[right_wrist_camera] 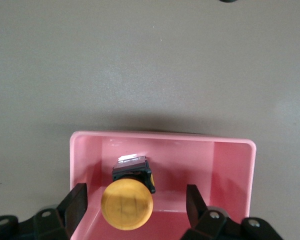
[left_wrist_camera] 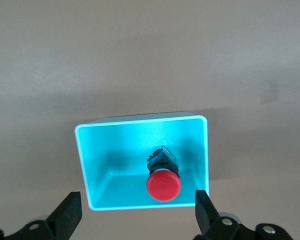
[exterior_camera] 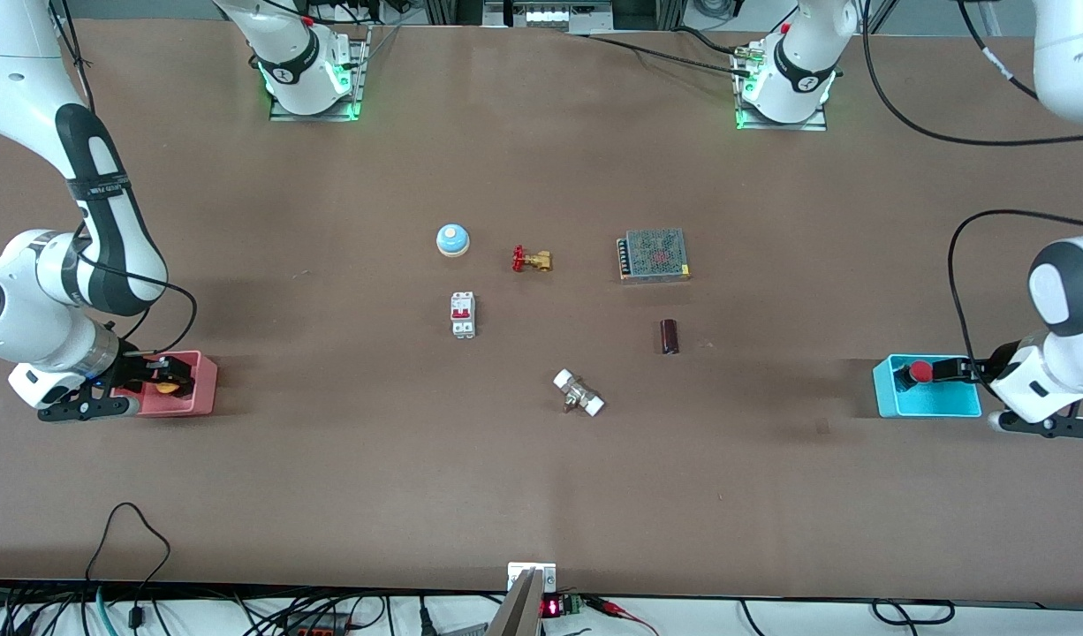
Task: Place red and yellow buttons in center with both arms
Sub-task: 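Grasp the yellow button with the right gripper while the left gripper reaches the cyan box, then grasp the red button in the cyan box with the left gripper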
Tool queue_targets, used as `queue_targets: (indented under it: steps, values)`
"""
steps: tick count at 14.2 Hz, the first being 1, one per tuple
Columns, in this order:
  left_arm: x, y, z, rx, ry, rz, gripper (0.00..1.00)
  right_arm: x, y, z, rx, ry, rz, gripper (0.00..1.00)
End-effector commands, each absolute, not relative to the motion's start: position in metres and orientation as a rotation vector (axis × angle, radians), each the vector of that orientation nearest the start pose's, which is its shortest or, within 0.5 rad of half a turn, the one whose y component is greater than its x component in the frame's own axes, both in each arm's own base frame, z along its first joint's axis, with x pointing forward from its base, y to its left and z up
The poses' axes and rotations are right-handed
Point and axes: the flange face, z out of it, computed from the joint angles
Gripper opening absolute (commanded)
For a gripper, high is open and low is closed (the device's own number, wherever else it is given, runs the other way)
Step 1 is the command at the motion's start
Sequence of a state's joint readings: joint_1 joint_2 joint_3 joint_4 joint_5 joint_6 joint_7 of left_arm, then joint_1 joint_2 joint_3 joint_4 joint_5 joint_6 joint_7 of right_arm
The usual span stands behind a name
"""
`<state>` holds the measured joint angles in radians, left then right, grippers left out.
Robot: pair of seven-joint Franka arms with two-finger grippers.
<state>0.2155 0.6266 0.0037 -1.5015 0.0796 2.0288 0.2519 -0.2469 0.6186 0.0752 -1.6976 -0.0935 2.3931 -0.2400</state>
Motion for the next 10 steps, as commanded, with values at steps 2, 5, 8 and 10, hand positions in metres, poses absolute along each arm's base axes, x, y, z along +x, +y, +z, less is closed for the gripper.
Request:
queue_targets:
  steps: [2,5,8,10]
  values:
    - [0.673,0.155,0.257,-3.108,0.142,0.242,0.98,0.676,-0.125,0.241,-3.163,-0.183,-0.132,0.86]
    - [0.667,0.155,0.232,-3.114,0.140,0.233,0.96,0.676,-0.125,0.240,-3.164,-0.190,-0.129,0.77]
    - [0.661,0.152,0.218,-3.168,0.084,0.229,0.95,0.675,-0.124,0.239,-3.164,-0.199,-0.124,0.63]
    - [0.660,0.154,0.212,-3.169,0.082,0.241,0.85,0.675,-0.125,0.239,-3.166,-0.207,-0.123,0.59]
